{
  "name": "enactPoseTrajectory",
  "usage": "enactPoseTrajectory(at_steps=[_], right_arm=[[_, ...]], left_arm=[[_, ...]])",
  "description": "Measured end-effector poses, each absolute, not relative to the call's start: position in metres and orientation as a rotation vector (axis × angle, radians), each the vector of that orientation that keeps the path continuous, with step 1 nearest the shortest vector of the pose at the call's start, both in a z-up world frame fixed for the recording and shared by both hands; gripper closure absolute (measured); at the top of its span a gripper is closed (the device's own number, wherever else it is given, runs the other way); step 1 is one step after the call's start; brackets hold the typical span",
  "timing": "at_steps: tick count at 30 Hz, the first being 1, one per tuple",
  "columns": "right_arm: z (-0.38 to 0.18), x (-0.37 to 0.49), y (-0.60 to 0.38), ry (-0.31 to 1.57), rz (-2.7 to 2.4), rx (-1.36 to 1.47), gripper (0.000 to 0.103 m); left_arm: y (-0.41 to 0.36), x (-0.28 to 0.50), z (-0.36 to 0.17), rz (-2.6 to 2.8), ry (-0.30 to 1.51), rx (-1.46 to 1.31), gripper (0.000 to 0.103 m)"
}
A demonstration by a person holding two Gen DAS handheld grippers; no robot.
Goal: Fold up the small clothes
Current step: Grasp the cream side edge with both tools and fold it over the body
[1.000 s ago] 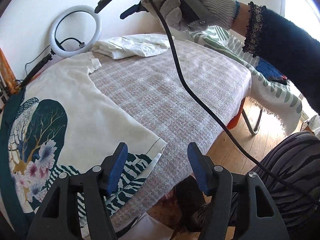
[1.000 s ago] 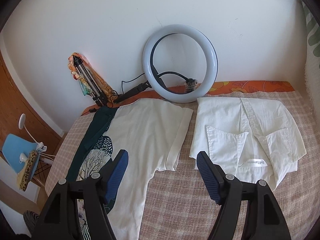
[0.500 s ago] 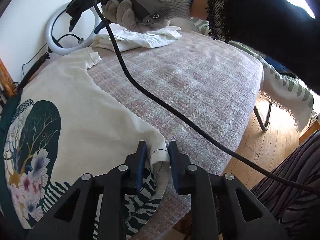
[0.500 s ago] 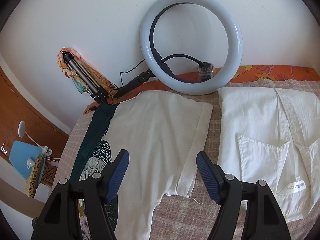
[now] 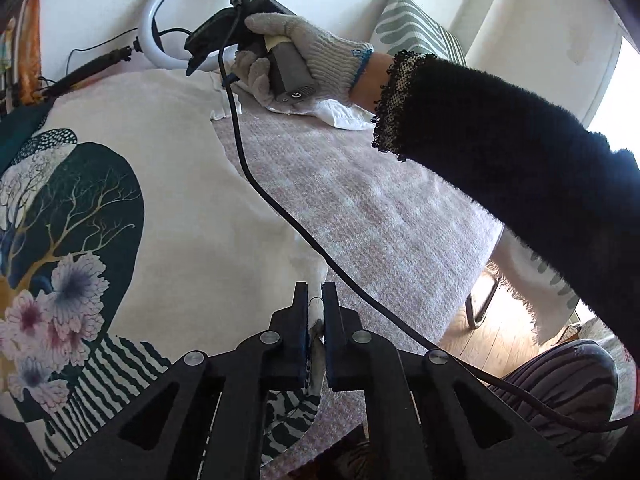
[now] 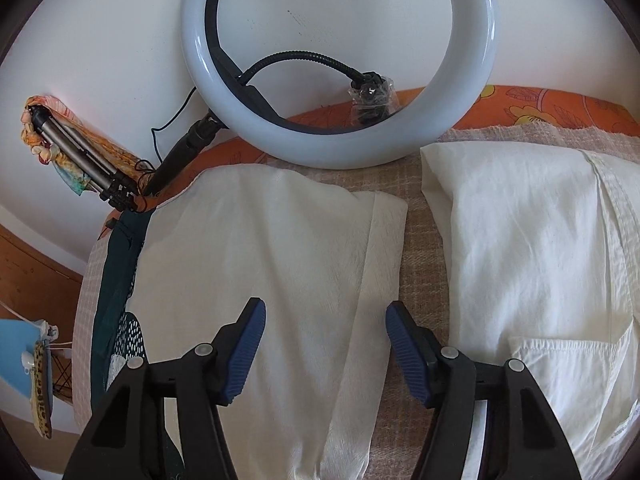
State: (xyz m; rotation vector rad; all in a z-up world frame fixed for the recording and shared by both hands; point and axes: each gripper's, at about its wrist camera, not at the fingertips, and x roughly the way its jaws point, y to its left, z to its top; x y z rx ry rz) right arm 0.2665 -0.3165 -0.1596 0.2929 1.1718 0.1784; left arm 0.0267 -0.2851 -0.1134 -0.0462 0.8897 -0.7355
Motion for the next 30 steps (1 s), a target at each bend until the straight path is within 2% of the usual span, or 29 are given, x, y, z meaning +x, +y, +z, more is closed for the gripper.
enactPoseTrajectory(at_steps=[6,8,10,11,12,13,30], right_arm=[[-0.173,0.282,-0.31,1.202,0.115,0.214,0.048],[-0.173,0.282,-0.305,1.196,0.109,0.167,0.056],[-0.172,0.282,-0.302,1.199,0.104,0.133,0.077],[-0.172,0.282,-0.3,1.203,0.104,0.126,0.083],[-0.171,0.282,-0.3,1.206,0.113,0.133,0.095],[-0.17,0.283,-0.298,1.21,0.123,0.146,0.1],[-0.111,0.285,-0.233,1.148,0.059,-0.072,0.101]], left_arm=[[-0.284,0.027,-0.116,-0.748,0.894,-0.075,0.098],[-0.28,0.027,-0.117,-0.749,0.896,-0.092,0.098],[-0.277,0.028,-0.118,-0.751,0.895,-0.106,0.098],[-0.276,0.028,-0.118,-0.751,0.893,-0.11,0.098],[-0.275,0.028,-0.118,-0.751,0.892,-0.116,0.098],[-0.274,0.028,-0.119,-0.752,0.892,-0.124,0.098],[-0.214,0.019,-0.119,-0.676,0.842,-0.304,0.098]])
